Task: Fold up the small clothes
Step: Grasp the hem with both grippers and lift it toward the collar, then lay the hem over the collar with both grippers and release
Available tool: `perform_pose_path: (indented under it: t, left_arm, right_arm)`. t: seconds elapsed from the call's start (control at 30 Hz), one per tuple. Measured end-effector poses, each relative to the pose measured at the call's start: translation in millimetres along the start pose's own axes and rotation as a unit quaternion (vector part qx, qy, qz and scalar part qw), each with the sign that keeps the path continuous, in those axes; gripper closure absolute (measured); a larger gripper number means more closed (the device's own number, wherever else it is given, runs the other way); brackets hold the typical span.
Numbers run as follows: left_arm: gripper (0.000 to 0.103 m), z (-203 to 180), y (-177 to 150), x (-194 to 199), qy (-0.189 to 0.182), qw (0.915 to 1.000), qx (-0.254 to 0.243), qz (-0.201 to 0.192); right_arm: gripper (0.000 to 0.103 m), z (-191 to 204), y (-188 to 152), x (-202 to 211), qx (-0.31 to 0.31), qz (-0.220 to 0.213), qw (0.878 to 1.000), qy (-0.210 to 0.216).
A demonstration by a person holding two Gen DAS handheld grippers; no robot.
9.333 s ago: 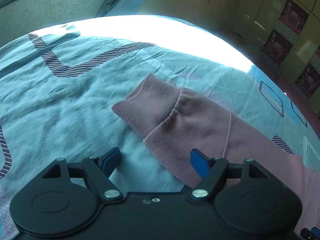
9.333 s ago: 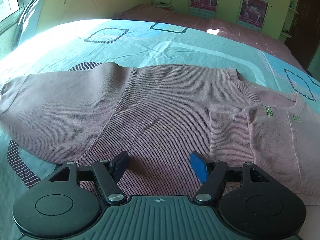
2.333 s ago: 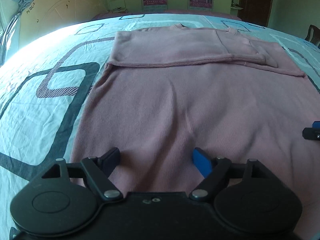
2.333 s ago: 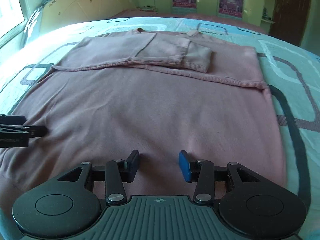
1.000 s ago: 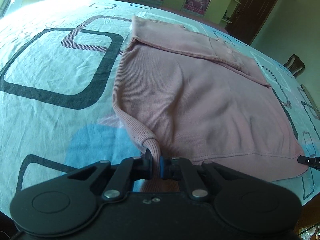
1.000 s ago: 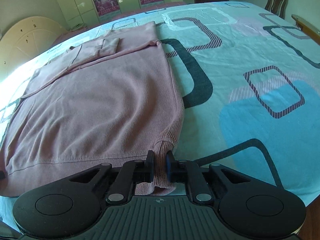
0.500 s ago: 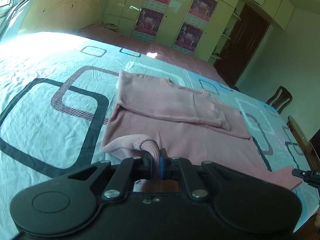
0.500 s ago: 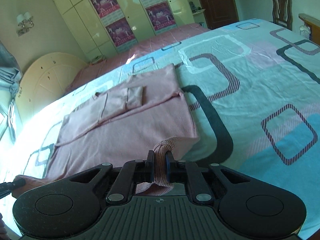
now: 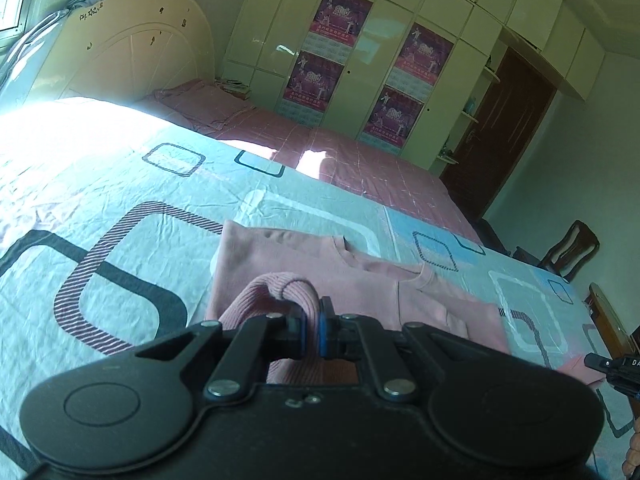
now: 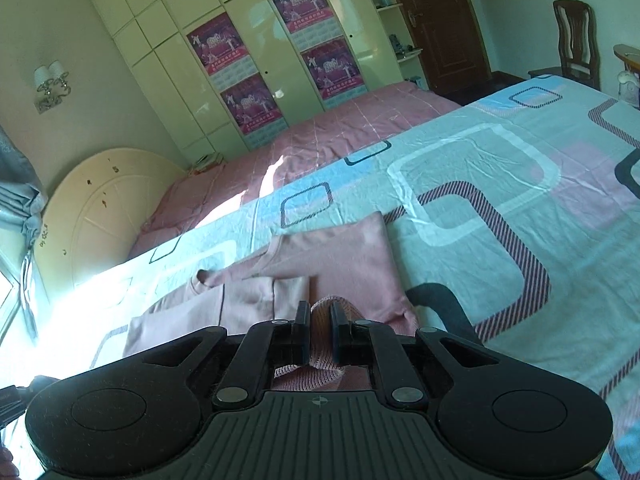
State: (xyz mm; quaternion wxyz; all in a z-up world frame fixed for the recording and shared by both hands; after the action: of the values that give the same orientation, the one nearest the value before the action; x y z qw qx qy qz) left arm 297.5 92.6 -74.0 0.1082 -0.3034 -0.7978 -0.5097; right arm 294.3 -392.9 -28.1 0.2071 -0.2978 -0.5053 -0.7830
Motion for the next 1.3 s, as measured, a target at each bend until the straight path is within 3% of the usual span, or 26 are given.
perform_pose_path:
  t: [0.33, 0.43, 0.57, 0.7, 0.73, 0.77, 0.8, 0.87, 0.9, 0.93, 0.97, 1.2, 1.27, 1.3]
  left_arm:
    - [0.097, 13.3, 44.5, -86.8, 0.033, 0.9994, 0.008, -0.002]
    - [0.097, 21.8, 52.5, -121.8, 0.051, 0.9985, 0.01, 0.018]
    - [0.096, 32.6, 56.2, -162.1, 0.078, 0.9955, 0.006, 0.054]
    - [0.089, 41.8, 55.7, -196.1, 0.094, 0.9918, -0.011, 0.085]
    - [0.086, 44.1, 55.5, -201.2, 0.099, 0.9908, -0.015, 0.091]
    - [0.073, 45.7, 56.5, -203.3, 0.103, 0.9901, -0.018, 0.094]
    - [0.044, 46.6, 58.3, -203.1, 0.108, 0.9894, -0.024, 0.094]
    - [0.002, 47.8, 61.6, -195.0, 0.118, 0.9894, -0.042, 0.073]
    - [0.001, 47.9, 63.5, -187.2, 0.12, 0.9896, -0.055, 0.058]
    - [0.002, 48.5, 66.3, -183.6, 0.119, 0.989, -0.066, 0.058]
    - [0.003, 51.0, 67.2, -181.8, 0.118, 0.9883, -0.072, 0.065]
    - [0.015, 66.8, 54.5, -196.6, 0.089, 0.9826, -0.106, 0.124]
    - [0.022, 68.1, 50.3, -205.1, 0.088, 0.9804, -0.114, 0.135]
    - [0.027, 69.6, 48.4, -210.7, 0.088, 0.9794, -0.116, 0.14]
  right_arm:
    - [0.095, 15.8, 53.6, -87.4, -0.021, 0.006, 1.0, -0.014]
    - [0.095, 14.2, 63.6, -121.1, -0.032, 0.025, 0.999, -0.029]
    - [0.103, 8.3, 71.8, -165.1, -0.047, 0.053, 0.996, -0.053]
    - [0.103, 6.0, 74.6, -194.5, -0.032, 0.062, 0.995, -0.071]
    - [0.103, 5.3, 75.0, -199.6, -0.027, 0.068, 0.995, -0.068]
    - [0.103, 4.7, 75.4, -203.5, -0.023, 0.073, 0.995, -0.063]
    - [0.103, 4.6, 74.8, -207.2, -0.012, 0.078, 0.995, -0.053]
    - [0.094, 7.1, 72.5, -213.4, 0.015, 0.088, 0.995, -0.049]
    - [0.084, 7.4, 70.0, -218.6, 0.025, 0.095, 0.994, -0.047]
    - [0.047, 6.7, 67.7, -221.9, 0.03, 0.099, 0.994, -0.046]
    - [0.028, 5.5, 65.5, -223.1, 0.034, 0.095, 0.994, -0.046]
    - [0.031, 17.9, 53.7, -240.5, 0.099, 0.11, 0.989, -0.028]
    - [0.056, 20.9, 50.5, -246.9, 0.117, 0.12, 0.985, -0.031]
    - [0.057, 20.7, 49.1, -249.5, 0.122, 0.124, 0.984, -0.03]
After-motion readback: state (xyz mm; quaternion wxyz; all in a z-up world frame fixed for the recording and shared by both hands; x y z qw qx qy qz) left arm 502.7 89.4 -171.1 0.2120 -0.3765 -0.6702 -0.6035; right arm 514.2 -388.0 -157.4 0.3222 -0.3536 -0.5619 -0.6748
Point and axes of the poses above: each gripper's, at about its wrist camera, not at the fingertips, and x roughly against the way its jaws point, z to its left, y to its top, the point moved 1 cm from there along -x, roughly the way its jaws point, and after that the axes turned 13 degrees about -y, right-handed, at the moved point
